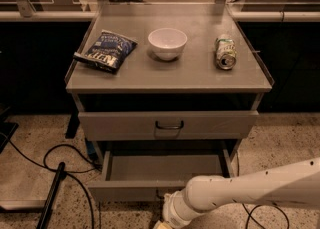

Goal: Open middle drawer

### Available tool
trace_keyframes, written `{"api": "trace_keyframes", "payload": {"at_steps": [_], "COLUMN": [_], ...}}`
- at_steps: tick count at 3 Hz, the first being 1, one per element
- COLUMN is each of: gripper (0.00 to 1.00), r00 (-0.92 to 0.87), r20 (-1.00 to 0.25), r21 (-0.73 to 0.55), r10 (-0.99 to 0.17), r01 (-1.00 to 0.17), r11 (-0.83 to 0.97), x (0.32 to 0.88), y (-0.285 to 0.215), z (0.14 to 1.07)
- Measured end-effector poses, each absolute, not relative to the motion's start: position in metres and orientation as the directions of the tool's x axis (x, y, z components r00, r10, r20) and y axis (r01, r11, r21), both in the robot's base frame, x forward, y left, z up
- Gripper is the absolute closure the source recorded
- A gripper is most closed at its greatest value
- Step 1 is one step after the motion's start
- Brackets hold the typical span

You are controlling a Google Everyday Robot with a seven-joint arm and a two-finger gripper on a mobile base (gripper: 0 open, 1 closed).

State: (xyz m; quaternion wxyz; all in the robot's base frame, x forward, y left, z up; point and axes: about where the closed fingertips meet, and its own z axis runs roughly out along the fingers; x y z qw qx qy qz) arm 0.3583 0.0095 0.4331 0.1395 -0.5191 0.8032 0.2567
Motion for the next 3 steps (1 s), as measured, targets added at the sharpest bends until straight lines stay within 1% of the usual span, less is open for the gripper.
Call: {"api": "trace_keyframes", "payload": {"at_steps": [1, 3], "gripper": [0.0, 0.0], "r00": [-0.397, -0.394], "r20": [-0.518, -0.51], "r21": [0.191, 0.215], "r10": [-0.758, -0.765], "r01": [-0.917, -0.919], "r11": [0.35, 0.331], "x": [0.369, 0.382], "y": [0.007, 0.009], "z": [0.456, 0.431]}}
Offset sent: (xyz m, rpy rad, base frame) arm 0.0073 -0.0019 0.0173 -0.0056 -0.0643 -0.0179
